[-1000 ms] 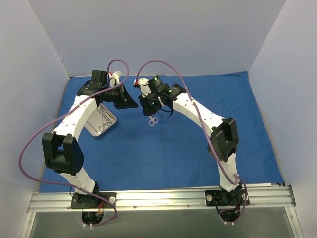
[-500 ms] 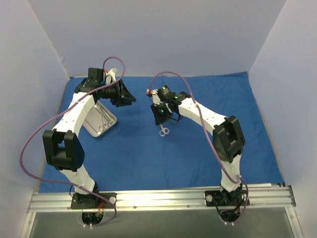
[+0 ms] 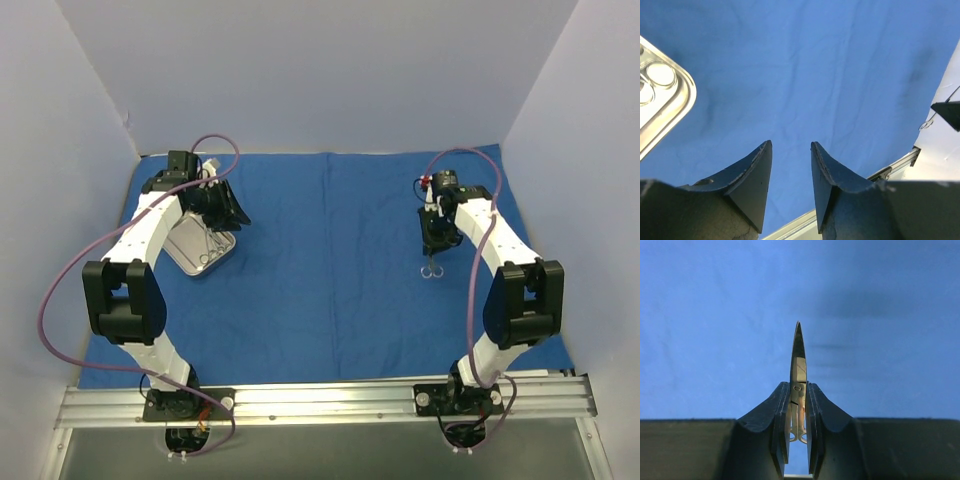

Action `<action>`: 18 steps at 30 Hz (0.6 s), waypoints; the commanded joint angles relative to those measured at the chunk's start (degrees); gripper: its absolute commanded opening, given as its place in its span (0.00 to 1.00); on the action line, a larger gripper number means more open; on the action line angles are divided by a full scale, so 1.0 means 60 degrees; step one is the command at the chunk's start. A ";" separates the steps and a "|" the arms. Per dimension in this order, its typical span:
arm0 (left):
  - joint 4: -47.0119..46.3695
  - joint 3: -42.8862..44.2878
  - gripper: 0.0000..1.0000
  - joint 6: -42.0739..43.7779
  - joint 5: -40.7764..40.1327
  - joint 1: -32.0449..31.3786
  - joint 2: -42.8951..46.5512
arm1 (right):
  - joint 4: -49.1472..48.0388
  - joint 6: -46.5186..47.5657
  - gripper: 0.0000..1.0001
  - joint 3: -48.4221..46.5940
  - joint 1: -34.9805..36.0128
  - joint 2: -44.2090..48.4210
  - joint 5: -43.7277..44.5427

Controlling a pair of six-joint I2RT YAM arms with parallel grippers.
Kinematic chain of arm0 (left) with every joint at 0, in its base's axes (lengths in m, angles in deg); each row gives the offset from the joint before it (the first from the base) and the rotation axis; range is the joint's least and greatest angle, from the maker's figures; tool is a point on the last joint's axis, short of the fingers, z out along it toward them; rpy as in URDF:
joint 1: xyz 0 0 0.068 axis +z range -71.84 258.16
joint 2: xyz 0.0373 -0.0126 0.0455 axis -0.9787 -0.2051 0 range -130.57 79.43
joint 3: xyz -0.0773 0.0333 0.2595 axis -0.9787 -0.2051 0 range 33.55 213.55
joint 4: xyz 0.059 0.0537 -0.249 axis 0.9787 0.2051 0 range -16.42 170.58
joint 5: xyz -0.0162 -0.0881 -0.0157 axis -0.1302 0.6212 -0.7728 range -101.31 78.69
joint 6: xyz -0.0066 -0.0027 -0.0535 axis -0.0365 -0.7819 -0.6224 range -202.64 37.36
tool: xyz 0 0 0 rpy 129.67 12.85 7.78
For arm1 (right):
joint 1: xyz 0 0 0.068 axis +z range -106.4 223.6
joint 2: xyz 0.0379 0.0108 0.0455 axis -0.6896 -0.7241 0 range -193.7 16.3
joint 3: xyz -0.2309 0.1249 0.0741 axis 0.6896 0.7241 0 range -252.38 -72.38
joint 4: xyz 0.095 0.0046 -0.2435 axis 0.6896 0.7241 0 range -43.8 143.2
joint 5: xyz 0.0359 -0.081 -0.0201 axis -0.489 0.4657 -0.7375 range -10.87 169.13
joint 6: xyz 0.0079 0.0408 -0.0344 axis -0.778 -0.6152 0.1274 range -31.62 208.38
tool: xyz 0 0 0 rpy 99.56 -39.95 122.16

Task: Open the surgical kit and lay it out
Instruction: Place the medical item in the surgical kit.

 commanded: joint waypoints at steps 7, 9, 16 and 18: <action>0.0184 0.0008 0.44 0.0220 0.0103 0.0200 0.0178 | 0.0003 0.1385 0.00 0.1032 -0.0934 0.0241 0.1409; 0.0140 -0.0022 0.44 0.0220 0.0074 0.0200 0.0163 | -0.0290 0.1635 0.00 0.1239 -0.0963 0.0269 0.2010; 0.0198 0.0080 0.43 0.0235 0.0103 0.0492 -0.0071 | -0.0306 0.1725 0.00 0.1415 -0.1007 -0.0724 0.3007; 0.0257 0.0168 0.44 0.0264 0.0103 0.0566 -0.0159 | -0.0350 0.1666 0.00 0.1401 -0.1268 -0.0931 0.2993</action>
